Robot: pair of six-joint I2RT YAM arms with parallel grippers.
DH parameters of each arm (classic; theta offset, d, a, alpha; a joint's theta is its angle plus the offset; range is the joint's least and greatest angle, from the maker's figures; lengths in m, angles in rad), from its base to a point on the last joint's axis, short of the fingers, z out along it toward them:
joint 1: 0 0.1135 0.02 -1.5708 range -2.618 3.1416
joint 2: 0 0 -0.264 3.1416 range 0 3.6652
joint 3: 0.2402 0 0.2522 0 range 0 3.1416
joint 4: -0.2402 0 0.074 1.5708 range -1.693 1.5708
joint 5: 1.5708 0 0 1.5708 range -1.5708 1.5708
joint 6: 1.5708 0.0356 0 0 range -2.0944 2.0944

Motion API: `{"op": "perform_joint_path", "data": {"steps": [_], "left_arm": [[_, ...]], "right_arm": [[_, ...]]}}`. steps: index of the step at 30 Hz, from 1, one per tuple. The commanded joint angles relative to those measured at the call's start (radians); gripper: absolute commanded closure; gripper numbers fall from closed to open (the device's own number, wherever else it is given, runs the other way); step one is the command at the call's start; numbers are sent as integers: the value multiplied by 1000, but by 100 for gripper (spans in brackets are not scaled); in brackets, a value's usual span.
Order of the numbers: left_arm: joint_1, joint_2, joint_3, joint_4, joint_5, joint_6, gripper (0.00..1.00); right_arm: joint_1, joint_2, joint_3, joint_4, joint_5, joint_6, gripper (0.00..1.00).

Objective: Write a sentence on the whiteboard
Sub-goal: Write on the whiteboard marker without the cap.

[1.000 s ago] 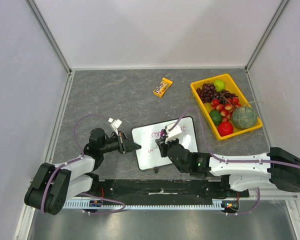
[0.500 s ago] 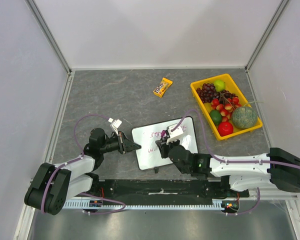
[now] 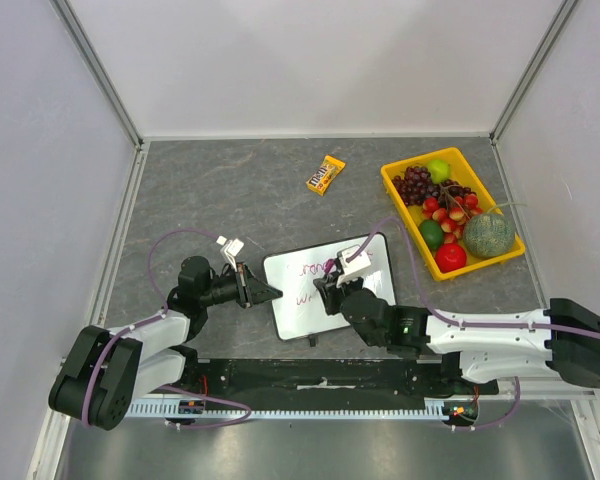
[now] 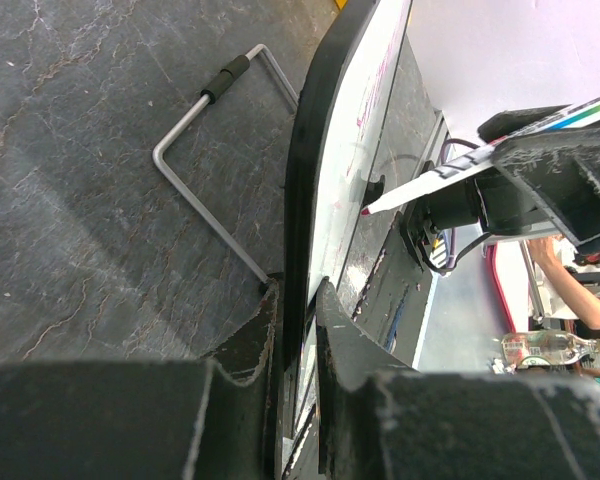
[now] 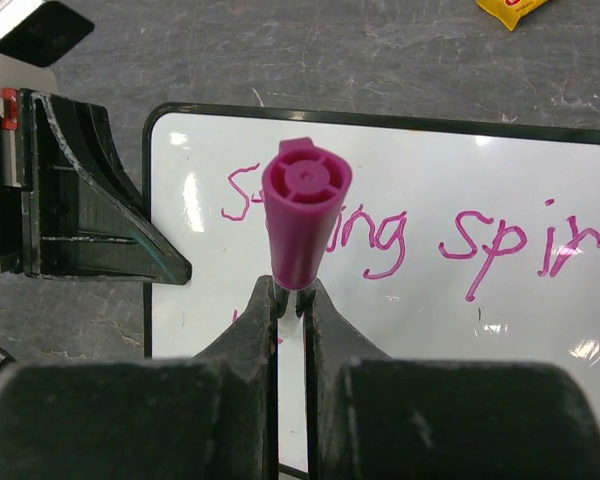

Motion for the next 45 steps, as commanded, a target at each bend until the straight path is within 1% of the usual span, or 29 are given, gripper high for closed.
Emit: {"op": "perform_joint_path", "data": {"steps": [1,13,18,30,45], "left_arm": [[4,6,-14,-52,-54,42,98],[4,2,-14,-52,-56,40,98],[4,-3,-15,-52,-56,39,98],[4,-6,-17,-52,-56,39,98],[4,0,-15,-54,-57,42,98]], "right_arm": [[-7,-31,60,12,38,-35,100],[-47,35,54,58,21,-24,100],[-53,60,51,45,11,-12,100],[-53,-37,34,-9,-23,1,100],[-53,0,0,8,-31,27,100]]}}
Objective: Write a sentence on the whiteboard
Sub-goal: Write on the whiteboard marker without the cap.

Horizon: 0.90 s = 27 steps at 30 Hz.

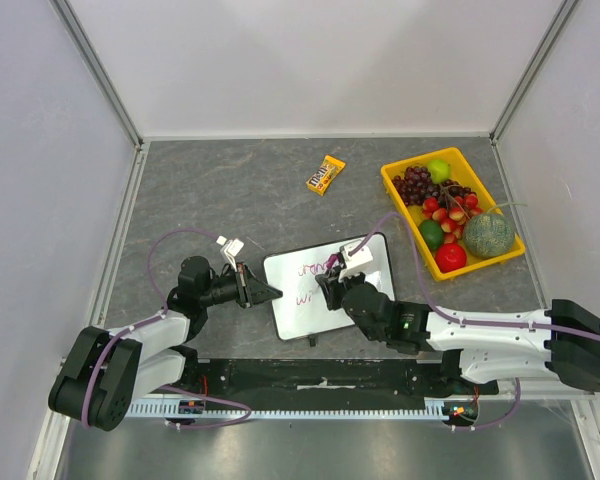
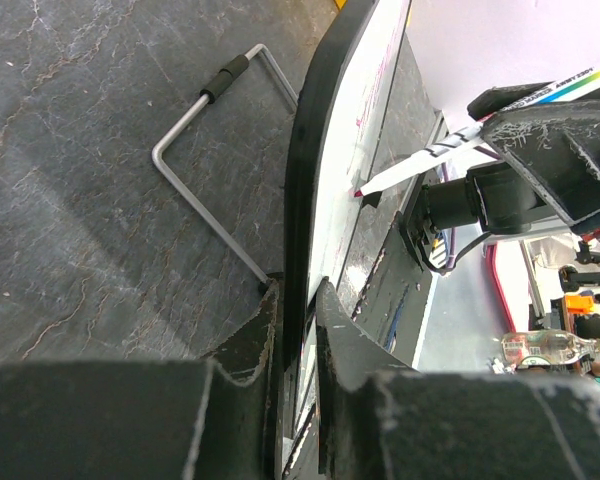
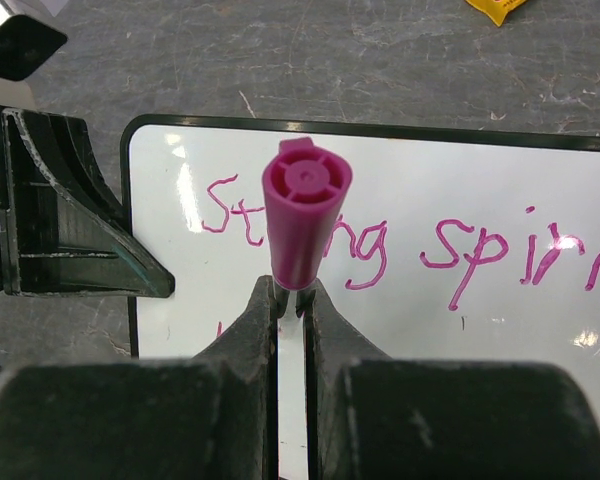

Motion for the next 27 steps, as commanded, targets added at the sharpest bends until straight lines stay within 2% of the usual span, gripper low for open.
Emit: {"op": "perform_joint_path", "data": {"steps": [1,17,27], "left_arm": [[4,5,-15,-51,-57,41,98],[4,5,-14,-51,-56,42,98],[7,8,-14,-51,-57,42,98]], "right_arm": [[-3,14,-7,24,4,23,100],[-7,-58,-36,-58,79,32,100],[-7,-62,11,-32,43,3,100]]}}
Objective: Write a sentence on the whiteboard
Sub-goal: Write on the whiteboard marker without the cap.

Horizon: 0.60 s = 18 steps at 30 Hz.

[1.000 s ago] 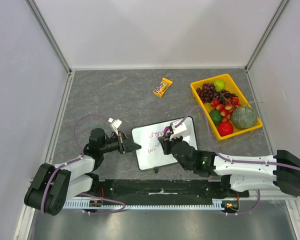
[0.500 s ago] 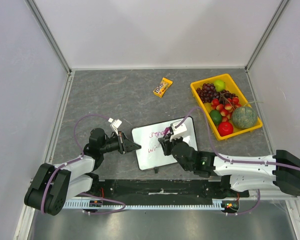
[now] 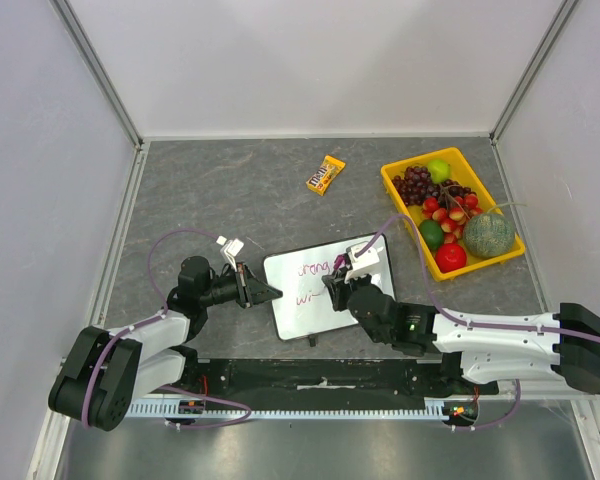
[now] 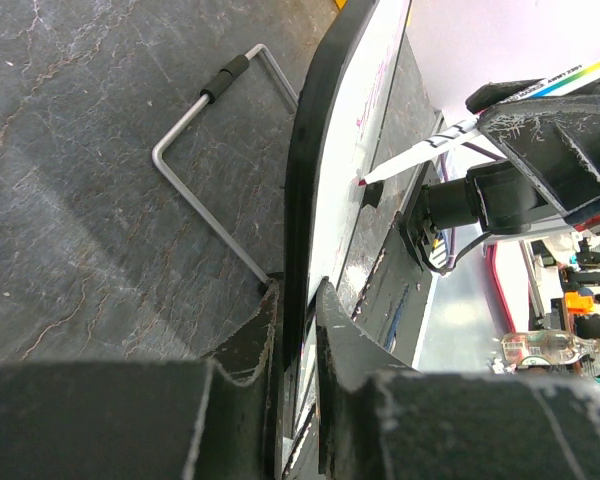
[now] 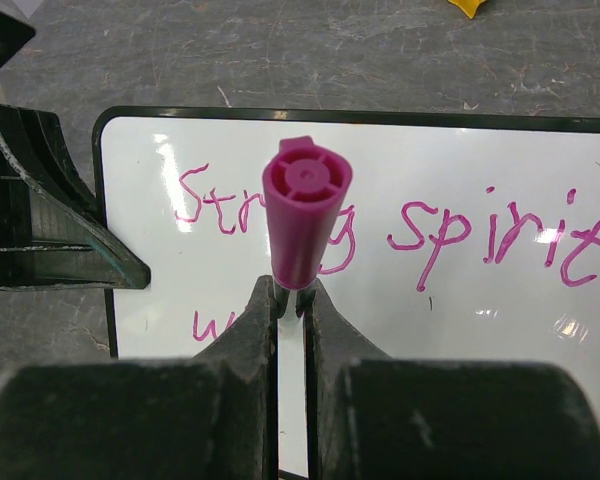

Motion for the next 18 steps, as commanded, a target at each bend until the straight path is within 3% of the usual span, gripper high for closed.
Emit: {"op": "perform_joint_path", "data": {"steps": [1,18], "left_arm": [[4,6,-14,-48,-57,42,98],[4,5,-14,-48,-56,42,98]], "right_arm": [[-6,-17,42,22,11,-19,100],[-6,41,33,62,8,-8,100]]}}
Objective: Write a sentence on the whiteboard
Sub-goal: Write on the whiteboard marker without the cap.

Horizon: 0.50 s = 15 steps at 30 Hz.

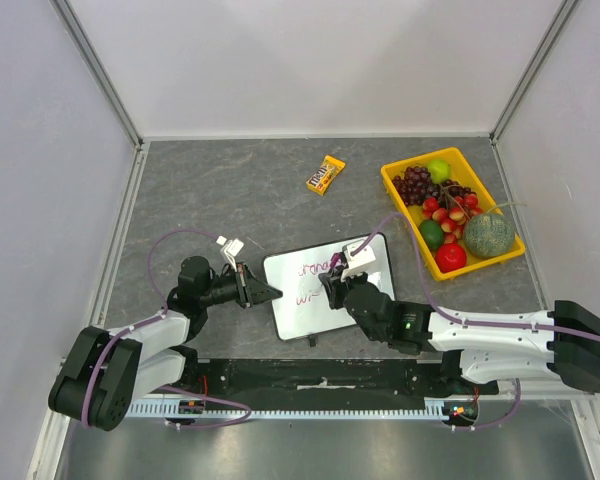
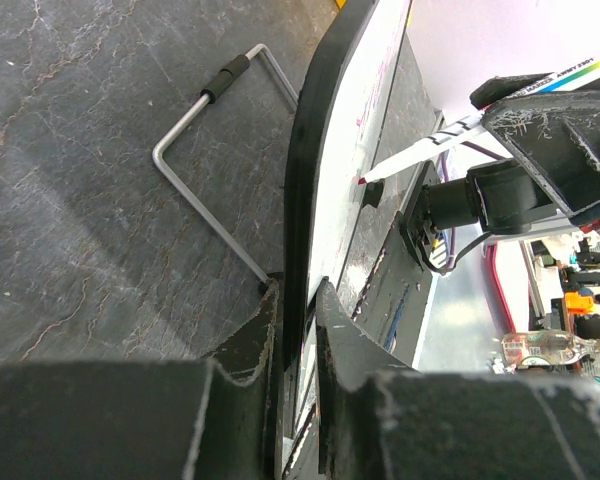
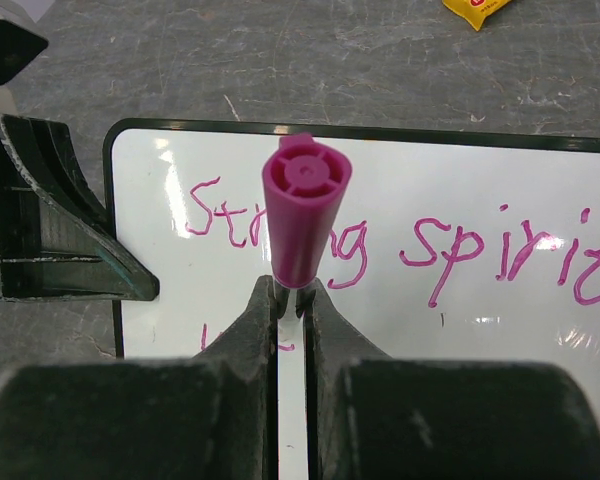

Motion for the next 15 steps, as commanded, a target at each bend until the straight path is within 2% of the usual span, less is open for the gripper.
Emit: {"op": "perform_joint_path", "data": {"steps": [1,15], "left_arm": [[6,5,-15,-50,-56,41,98],[4,3,-15,-48,-57,41,98]], "right_arm": [[-2,8,8,26,9,20,100],[-2,-30,-52,0,-17,63,100]]}}
